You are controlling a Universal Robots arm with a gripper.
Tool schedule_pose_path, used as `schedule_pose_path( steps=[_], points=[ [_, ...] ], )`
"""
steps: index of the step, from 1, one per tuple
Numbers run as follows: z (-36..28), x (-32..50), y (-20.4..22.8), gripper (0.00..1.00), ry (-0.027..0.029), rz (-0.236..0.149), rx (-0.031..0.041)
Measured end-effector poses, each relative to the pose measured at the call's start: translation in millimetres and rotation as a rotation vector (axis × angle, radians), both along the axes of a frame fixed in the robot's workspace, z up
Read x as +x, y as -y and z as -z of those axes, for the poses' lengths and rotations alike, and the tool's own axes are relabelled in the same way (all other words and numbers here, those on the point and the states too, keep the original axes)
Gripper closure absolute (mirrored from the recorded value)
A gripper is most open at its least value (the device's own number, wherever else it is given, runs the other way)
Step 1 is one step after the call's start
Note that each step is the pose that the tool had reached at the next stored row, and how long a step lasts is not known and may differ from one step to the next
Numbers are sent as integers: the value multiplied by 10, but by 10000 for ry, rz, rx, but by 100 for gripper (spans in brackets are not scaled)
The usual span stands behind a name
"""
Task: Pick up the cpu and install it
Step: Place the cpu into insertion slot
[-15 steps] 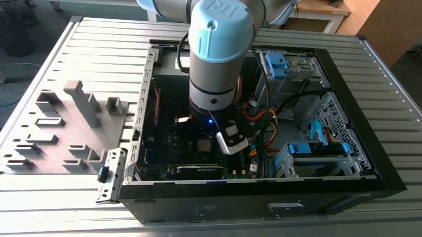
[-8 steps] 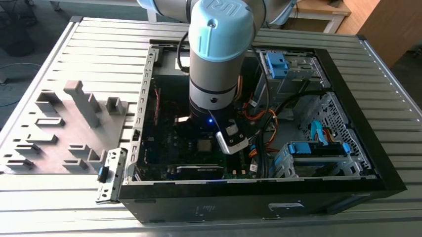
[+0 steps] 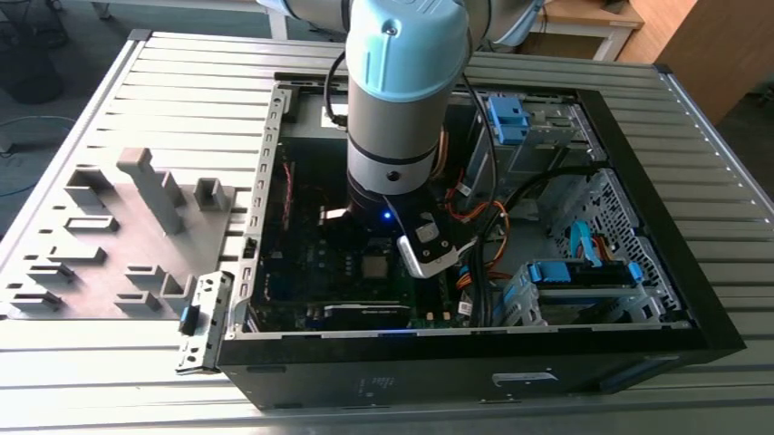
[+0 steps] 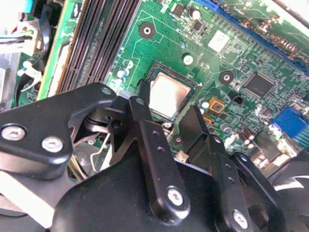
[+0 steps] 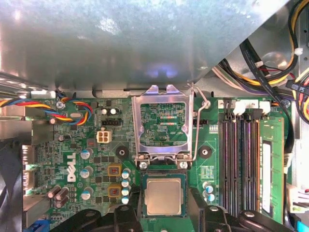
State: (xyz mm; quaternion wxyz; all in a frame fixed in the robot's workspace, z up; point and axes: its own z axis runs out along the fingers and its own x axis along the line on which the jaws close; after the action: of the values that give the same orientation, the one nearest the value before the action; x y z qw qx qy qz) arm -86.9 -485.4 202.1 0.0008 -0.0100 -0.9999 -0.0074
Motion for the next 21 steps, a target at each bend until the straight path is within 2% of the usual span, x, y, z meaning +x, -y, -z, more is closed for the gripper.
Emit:
schedule_pose_path(
  steps=[6, 9, 12, 15, 21],
  points=[
    [-2, 0, 0, 51, -1, 0, -2],
    [-3, 0, 0, 69, -1, 0, -2],
    [-4, 0, 0, 75, -1, 0, -2],
    [-4, 0, 0, 89, -1, 0, -1],
    [-10, 0, 0, 89, -2, 0, -4]
  ],
)
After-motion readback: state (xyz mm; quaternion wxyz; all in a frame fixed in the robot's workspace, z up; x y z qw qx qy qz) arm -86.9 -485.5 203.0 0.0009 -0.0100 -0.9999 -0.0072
